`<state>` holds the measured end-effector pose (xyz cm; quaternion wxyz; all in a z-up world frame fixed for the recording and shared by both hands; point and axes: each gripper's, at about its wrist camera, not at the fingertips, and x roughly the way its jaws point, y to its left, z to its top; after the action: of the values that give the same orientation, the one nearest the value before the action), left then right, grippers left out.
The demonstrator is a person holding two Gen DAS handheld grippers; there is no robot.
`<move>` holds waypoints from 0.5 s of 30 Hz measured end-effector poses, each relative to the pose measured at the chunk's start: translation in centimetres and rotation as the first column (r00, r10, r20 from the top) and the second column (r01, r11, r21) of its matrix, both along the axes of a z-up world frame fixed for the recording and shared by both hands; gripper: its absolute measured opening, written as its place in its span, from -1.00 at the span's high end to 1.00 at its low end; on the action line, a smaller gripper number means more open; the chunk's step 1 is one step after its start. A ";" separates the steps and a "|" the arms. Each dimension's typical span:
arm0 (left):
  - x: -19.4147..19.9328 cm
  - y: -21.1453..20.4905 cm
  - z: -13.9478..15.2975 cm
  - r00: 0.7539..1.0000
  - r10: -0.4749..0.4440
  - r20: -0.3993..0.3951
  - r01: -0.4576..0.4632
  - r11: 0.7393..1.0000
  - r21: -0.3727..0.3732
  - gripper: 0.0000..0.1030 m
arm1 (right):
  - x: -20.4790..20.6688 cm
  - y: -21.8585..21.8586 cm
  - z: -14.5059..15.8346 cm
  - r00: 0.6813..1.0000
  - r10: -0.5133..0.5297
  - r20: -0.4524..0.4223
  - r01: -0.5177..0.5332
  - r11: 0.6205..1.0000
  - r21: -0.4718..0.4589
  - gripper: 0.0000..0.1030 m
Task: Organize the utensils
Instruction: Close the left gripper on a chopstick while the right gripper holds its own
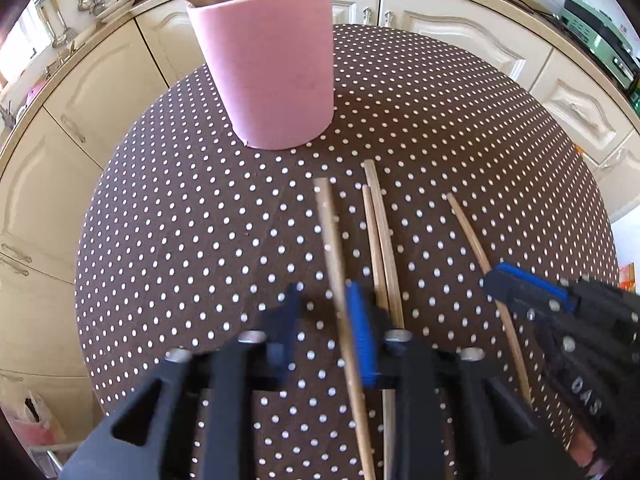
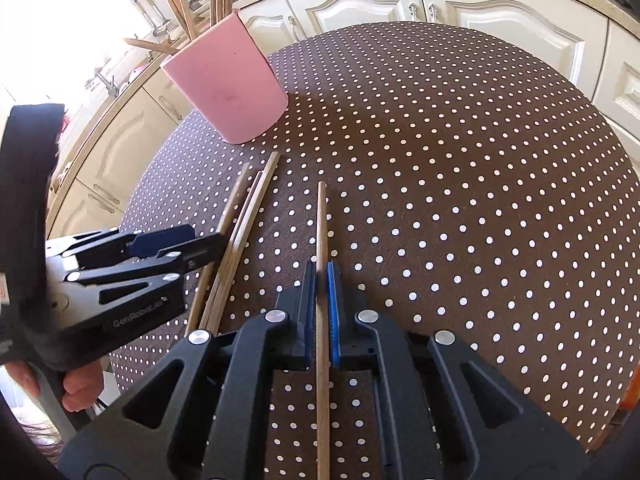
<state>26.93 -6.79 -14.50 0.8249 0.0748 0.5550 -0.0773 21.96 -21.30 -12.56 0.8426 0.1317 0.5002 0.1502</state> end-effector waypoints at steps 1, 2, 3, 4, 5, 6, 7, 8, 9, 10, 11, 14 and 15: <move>-0.2 -0.1 0.0 1.000 -0.003 0.000 0.003 1.000 0.002 0.86 | 0.0 0.0 0.1 1.000 0.000 -0.002 0.000 1.000 -0.001 0.87; -0.4 0.0 0.0 1.000 -0.005 0.006 0.005 1.000 0.005 0.87 | -0.1 0.0 0.1 1.000 0.000 -0.002 0.000 1.000 -0.006 0.87; -0.7 0.1 -0.1 1.000 -0.009 0.015 0.009 1.000 0.007 0.87 | -0.2 0.1 0.1 1.000 0.002 0.000 -0.002 1.000 -0.014 0.87; -1.1 0.2 -0.2 1.000 -0.013 0.022 0.013 1.000 0.009 0.87 | -0.4 0.2 0.2 1.000 0.006 0.003 -0.006 1.000 -0.022 0.87; -1.5 0.5 -0.2 0.999 -0.019 0.026 0.019 1.000 0.008 0.87 | -0.6 0.3 0.2 1.000 0.006 0.000 -0.006 1.000 -0.021 0.87; -1.9 0.8 -0.3 0.999 -0.022 0.025 0.022 1.000 0.004 0.87 | -0.8 0.1 0.2 1.000 0.002 -0.007 -0.002 1.000 -0.012 0.88; -2.2 1.2 -0.3 0.999 -0.022 0.023 0.022 1.000 0.000 0.87 | -1.2 0.1 0.1 1.000 0.000 -0.010 0.000 1.000 -0.008 0.88; -2.5 1.5 -0.3 1.000 -0.021 0.021 0.021 1.000 -0.004 0.87 | -1.5 0.1 0.1 1.000 0.001 -0.009 -0.001 1.000 -0.007 0.88; -2.8 2.0 -0.3 1.000 -0.018 0.020 0.018 1.000 -0.011 0.87 | -1.9 0.0 0.2 1.000 -0.001 -0.007 0.001 1.000 -0.011 0.88; -3.1 2.5 -0.5 1.000 -0.014 0.022 0.014 1.000 -0.016 0.88 | -2.1 0.0 0.2 1.000 -0.003 -0.006 0.003 1.000 -0.014 0.88; -3.6 2.9 -0.7 1.000 -0.009 0.028 0.009 1.000 -0.020 0.87 | -2.4 0.1 0.2 1.000 -0.006 -0.006 0.006 1.000 -0.022 0.88; -3.9 3.8 -1.0 0.997 0.026 0.071 -0.025 1.000 -0.019 0.74 | -2.8 0.3 0.3 1.000 -0.018 -0.015 0.017 0.999 -0.046 0.87; -4.0 3.9 -1.0 0.996 0.036 0.076 -0.035 0.999 -0.011 0.65 | -2.9 0.4 0.4 1.000 -0.017 -0.018 0.016 0.998 -0.063 0.85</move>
<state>22.88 -2.87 -15.53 0.8470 0.0638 0.5240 -0.0624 19.09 -20.92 -12.15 0.8428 0.1109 0.5113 0.1262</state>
